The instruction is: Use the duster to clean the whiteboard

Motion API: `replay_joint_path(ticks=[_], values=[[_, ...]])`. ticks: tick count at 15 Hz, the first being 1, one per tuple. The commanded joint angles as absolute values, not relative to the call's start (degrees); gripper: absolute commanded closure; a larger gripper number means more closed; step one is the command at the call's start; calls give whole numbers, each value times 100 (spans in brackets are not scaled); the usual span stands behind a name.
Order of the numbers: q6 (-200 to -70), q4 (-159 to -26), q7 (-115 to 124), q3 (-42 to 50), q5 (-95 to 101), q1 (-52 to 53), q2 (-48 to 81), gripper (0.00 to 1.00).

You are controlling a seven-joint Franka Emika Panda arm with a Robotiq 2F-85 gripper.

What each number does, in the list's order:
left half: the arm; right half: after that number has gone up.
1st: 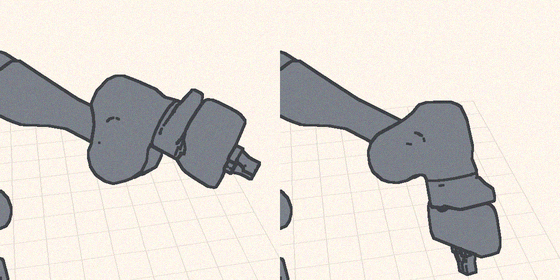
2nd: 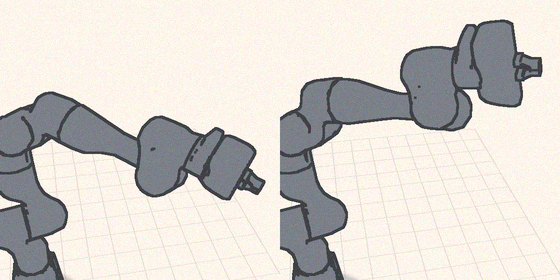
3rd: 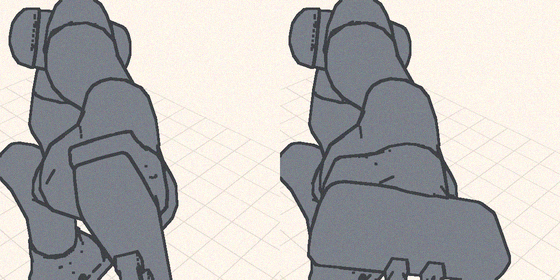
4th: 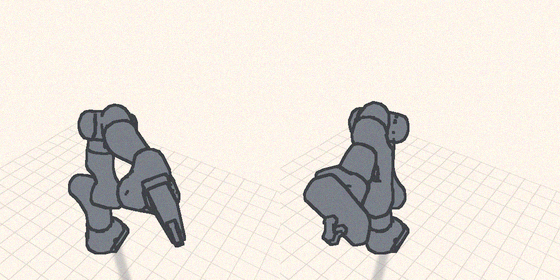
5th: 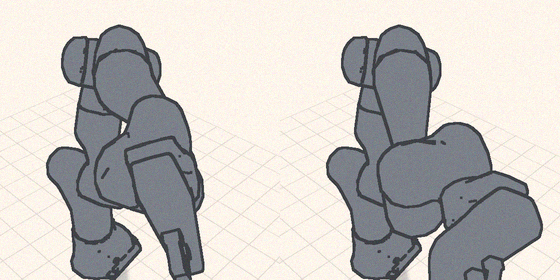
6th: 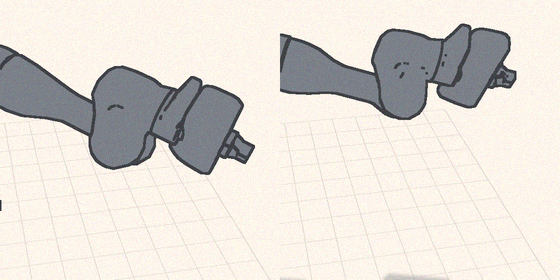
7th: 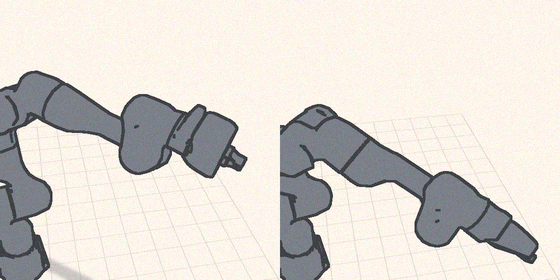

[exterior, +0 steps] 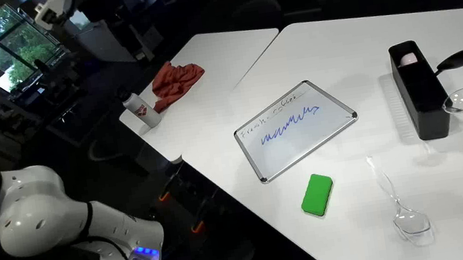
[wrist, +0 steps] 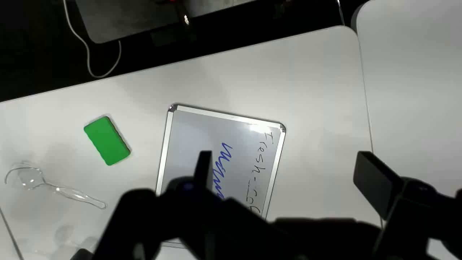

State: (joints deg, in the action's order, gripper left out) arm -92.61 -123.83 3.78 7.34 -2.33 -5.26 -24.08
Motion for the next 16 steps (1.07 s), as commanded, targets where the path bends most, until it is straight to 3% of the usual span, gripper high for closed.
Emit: replay_joint_path(ticks=[1,11,16], values=[[-9251,-12372,356,685,-251,-588,-2400,0],[-9536,-12679,-944,1016,258,-629,-2266,0],[-11066,-13163,-2726,1840,695,-847,-1840,0]])
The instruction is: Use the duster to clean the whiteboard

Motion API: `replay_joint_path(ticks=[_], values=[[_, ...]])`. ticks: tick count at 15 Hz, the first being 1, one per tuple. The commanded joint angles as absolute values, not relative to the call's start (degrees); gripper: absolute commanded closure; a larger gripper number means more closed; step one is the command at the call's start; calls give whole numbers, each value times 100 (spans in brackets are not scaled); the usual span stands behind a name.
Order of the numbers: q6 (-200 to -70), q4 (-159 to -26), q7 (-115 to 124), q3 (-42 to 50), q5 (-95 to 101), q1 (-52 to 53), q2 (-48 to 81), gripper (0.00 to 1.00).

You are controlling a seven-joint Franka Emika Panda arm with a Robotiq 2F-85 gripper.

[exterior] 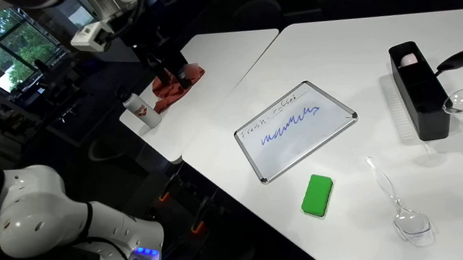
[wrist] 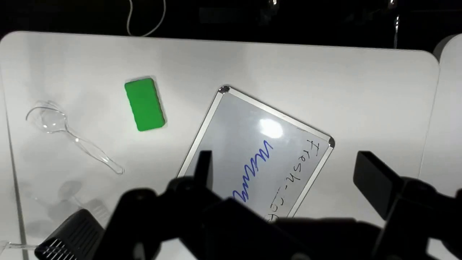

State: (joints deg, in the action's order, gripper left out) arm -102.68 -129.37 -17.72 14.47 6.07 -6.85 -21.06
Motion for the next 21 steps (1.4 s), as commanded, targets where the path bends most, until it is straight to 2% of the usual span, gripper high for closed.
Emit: replay_joint_path(ticks=[1,4,7,8,14,21], values=[[-11386,-13207,-3137,2041,650,-899,-1678,0],[-12188,-13174,-4266,2589,492,-1124,-965,0],[-12705,-13019,-4463,2736,277,-1456,-254,0],[-12499,-13243,-4387,2577,403,-1507,-689,0],[-12694,-13063,-4388,2543,351,-1660,-223,0],[-15190,-13880,-4919,2284,-408,-1788,522,0]])
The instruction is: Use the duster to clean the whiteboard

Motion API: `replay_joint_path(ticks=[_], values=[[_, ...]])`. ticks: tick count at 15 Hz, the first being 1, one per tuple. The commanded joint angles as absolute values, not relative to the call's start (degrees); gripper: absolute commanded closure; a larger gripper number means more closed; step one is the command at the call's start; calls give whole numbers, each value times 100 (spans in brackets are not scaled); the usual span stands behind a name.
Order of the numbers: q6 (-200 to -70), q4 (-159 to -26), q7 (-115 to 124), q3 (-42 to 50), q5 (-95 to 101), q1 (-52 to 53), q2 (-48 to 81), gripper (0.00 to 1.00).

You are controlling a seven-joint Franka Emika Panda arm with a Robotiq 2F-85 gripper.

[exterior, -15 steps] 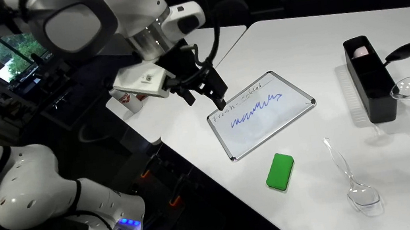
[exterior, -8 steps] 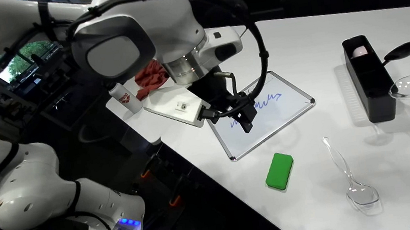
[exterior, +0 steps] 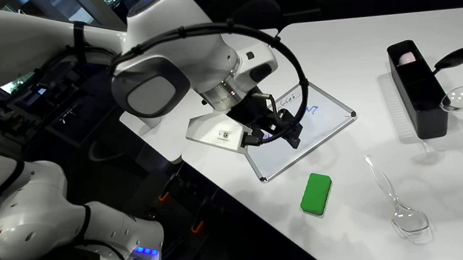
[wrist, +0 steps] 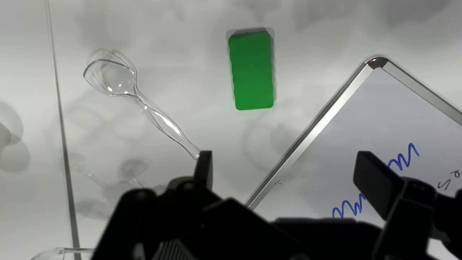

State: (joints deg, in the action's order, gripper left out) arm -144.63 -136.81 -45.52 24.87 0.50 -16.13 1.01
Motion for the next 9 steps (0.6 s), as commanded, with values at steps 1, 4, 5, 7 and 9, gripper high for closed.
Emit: replay_joint_path(ticks=[1,4,5,7,9], values=[[-15360,-13907,-5090,2199,-641,-1844,693,0],[-15646,-13775,-5450,1885,-1017,-2148,1279,0],[-15675,-13710,-5453,1806,-966,-2244,1450,0],[-15598,-13548,-5443,1691,-730,-2415,1775,0],[-15649,-13387,-5422,1673,-366,-2504,2091,0]])
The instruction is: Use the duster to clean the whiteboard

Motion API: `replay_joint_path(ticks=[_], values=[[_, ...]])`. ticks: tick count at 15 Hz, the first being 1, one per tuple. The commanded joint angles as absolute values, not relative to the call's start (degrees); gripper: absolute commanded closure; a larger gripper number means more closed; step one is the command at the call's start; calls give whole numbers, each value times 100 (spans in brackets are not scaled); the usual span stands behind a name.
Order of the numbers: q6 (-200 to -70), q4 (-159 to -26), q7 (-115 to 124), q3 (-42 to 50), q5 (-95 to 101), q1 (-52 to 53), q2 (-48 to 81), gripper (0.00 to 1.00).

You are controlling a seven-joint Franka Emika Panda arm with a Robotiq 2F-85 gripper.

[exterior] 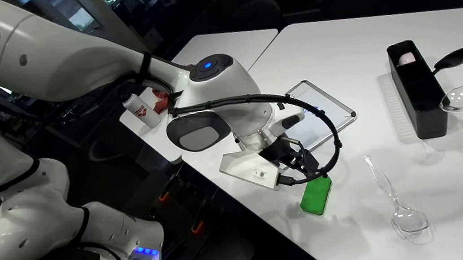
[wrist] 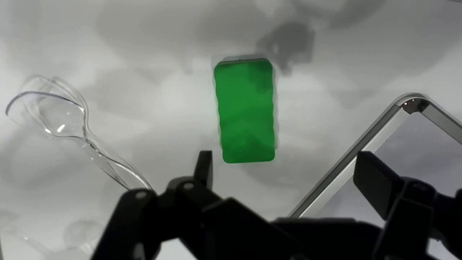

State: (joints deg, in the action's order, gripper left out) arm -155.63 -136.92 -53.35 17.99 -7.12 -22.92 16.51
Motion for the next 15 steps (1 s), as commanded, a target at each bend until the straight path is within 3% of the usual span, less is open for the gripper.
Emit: replay_joint_path(ticks=[1,6,15], values=[[-15679,-13312,-5415,1681,-171,-2533,2231,0],[-15900,-13070,-5427,1632,549,-2718,2740,0],[-16444,-13040,-6053,628,285,-3723,3005,0]])
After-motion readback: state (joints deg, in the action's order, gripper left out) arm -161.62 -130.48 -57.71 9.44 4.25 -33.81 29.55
